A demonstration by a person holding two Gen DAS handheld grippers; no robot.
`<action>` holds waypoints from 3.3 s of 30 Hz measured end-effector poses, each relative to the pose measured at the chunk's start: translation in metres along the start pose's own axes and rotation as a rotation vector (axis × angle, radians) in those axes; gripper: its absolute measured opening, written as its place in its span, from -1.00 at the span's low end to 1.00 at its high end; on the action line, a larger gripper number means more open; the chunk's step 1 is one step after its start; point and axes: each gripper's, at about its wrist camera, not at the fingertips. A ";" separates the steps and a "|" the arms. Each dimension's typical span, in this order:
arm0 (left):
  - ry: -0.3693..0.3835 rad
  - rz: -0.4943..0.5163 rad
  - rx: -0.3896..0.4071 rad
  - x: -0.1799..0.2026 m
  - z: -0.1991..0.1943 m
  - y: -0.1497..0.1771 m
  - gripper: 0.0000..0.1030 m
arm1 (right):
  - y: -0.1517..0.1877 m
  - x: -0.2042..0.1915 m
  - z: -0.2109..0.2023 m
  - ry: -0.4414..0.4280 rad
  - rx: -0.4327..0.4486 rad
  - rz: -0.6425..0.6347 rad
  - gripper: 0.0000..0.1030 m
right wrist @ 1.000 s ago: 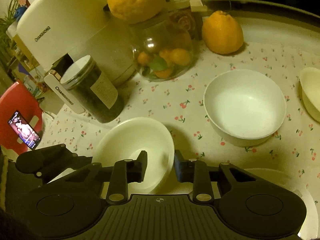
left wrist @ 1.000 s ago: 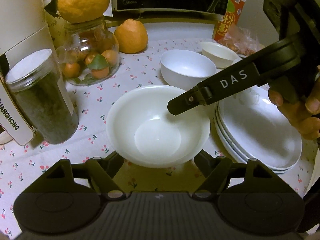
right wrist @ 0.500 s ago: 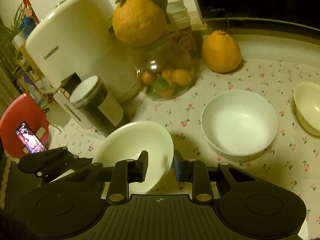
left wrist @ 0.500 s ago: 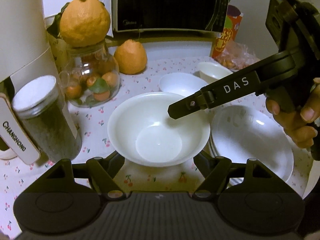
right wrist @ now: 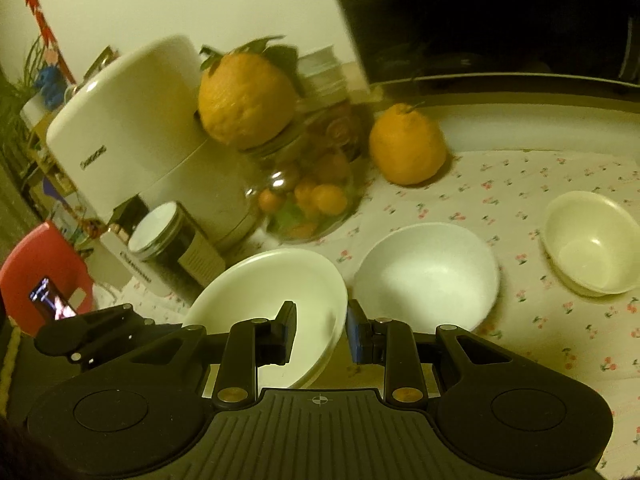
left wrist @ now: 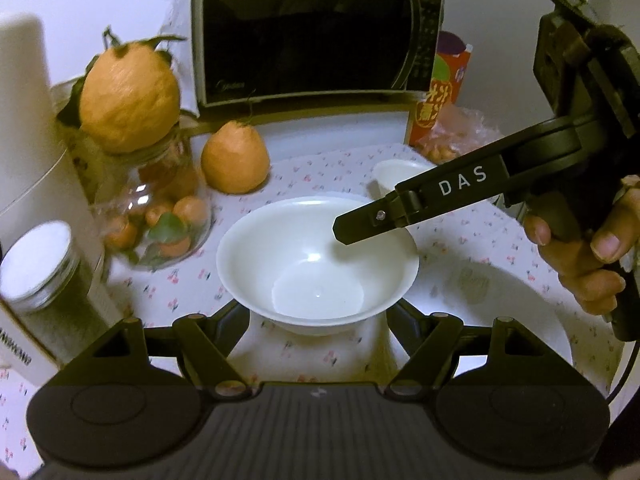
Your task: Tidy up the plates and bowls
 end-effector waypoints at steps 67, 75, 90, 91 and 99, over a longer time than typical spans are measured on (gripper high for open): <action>-0.061 0.031 -0.060 0.039 0.087 -0.022 0.78 | -0.020 0.074 0.022 0.128 0.039 0.128 -0.31; -0.062 0.026 -0.061 0.037 0.085 -0.022 0.81 | -0.022 0.070 0.015 0.116 0.060 0.130 0.13; -0.091 -0.004 -0.039 0.032 0.080 -0.024 0.81 | -0.023 0.076 0.007 0.135 0.091 0.153 0.14; -0.095 -0.006 -0.043 0.031 0.081 -0.024 0.81 | -0.023 0.076 0.007 0.137 0.089 0.155 0.14; -0.089 -0.009 -0.037 0.032 0.072 -0.027 0.81 | -0.026 0.081 -0.005 0.142 0.101 0.170 0.22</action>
Point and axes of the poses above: each gripper's, at about its wrist camera, not at the fingertips, and z roughly the way its jaws point, x to its right, y to its underside, and after that the axes turned 4 degrees about z, right-handed
